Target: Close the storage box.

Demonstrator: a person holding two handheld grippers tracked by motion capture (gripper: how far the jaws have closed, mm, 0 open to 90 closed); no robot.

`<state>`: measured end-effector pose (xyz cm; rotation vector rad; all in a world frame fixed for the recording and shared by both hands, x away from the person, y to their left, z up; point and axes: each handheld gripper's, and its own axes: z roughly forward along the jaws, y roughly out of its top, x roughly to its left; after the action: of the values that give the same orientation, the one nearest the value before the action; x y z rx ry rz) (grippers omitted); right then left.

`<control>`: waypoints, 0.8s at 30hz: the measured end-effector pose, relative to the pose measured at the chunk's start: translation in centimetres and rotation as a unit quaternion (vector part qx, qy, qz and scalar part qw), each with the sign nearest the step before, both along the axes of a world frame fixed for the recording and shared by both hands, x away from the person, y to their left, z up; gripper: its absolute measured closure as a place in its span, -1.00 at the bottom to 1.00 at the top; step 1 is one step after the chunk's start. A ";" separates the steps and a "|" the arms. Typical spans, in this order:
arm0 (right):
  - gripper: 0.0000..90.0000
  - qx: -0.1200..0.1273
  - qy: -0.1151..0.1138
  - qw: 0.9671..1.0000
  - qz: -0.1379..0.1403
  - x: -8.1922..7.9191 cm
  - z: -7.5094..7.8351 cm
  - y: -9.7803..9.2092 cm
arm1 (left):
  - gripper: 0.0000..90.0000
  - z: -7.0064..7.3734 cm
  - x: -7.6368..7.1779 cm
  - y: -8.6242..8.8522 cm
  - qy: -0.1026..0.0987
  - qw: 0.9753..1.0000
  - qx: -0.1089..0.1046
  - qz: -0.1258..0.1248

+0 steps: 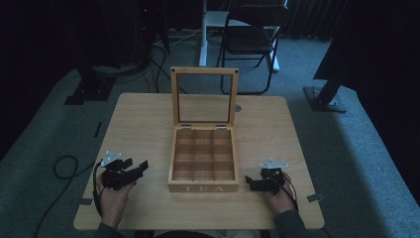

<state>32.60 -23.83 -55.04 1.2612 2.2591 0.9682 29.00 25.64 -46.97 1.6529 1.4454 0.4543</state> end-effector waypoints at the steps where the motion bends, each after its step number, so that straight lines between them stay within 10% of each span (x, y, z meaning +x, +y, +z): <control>1: -0.74 0.000 0.000 1.000 0.002 0.0 0.0 0.0 | -0.31 0.3 0.2 -0.1 -0.003 1.000 0.004 -0.003; 24: -0.74 0.000 -0.001 1.000 0.002 -0.1 0.0 0.0 | -0.33 3.3 3.3 -1.3 -0.028 0.999 0.021 -0.016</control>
<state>32.53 -23.86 -55.05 1.2560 2.2609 0.9694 32.31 24.30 -43.71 1.6812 1.3746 0.5115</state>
